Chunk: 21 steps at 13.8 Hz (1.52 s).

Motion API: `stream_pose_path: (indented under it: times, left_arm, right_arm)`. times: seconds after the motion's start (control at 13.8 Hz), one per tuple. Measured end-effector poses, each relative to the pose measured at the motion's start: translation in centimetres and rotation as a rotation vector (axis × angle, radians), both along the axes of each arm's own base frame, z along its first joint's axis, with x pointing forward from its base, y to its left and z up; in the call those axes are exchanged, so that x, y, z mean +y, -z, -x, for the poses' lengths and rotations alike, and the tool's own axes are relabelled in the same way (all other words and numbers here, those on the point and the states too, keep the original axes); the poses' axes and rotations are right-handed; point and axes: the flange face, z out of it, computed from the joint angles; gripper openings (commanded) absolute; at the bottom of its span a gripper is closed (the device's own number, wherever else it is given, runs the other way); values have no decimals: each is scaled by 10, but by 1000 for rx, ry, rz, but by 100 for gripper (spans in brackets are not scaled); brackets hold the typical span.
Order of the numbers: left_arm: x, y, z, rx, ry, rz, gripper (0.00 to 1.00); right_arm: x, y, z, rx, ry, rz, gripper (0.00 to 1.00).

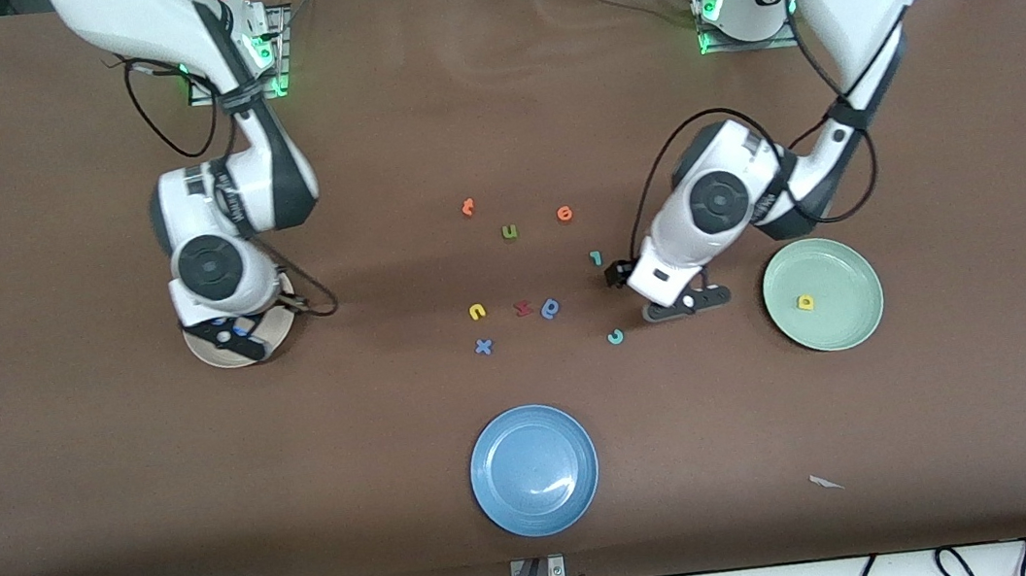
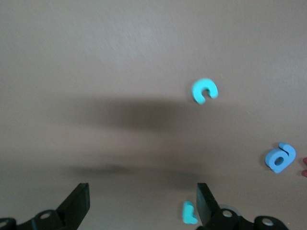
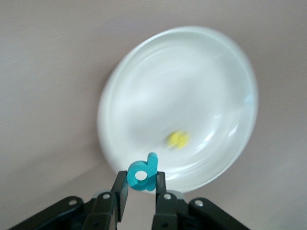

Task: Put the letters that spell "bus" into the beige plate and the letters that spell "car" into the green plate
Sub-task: 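Carry the blue d to the white plate while the left gripper grasps the l, then reach the yellow u with the right gripper while the left gripper lifts the l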

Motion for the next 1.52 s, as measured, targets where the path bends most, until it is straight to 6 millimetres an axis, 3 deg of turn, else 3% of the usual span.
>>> stream_pose_path:
  times: [0.22,0.43,0.51,0.58,0.65,0.72,1.01,1.16,1.52]
  left_arm:
    - [-33,10,22,9,-49,-31,83]
    - [-46,20,32,14,-63,-31,77]
    - [-49,24,34,16,-62,-27,74]
    - [-52,28,37,20,-58,-26,71]
    - [-55,33,40,23,-55,-28,67]
    - [-57,37,42,25,-54,-31,63]
    - [-59,44,46,35,-50,-33,47]
    - [-58,45,45,35,-52,-34,39]
    - [-58,47,45,38,-53,-35,23]
  right_arm:
    - [-75,16,6,38,-66,-31,12]
    - [-120,40,18,32,-92,-52,13]
    - [-125,44,20,30,-92,-55,20]
    - [-124,46,21,29,-95,-59,50]
    - [-121,47,21,27,-98,-64,92]
    - [-118,47,21,26,-102,-65,99]
    - [-107,43,17,15,-112,-75,99]
    - [-86,30,10,15,-98,-104,99]
    - [39,-18,-9,-44,-143,-208,100]
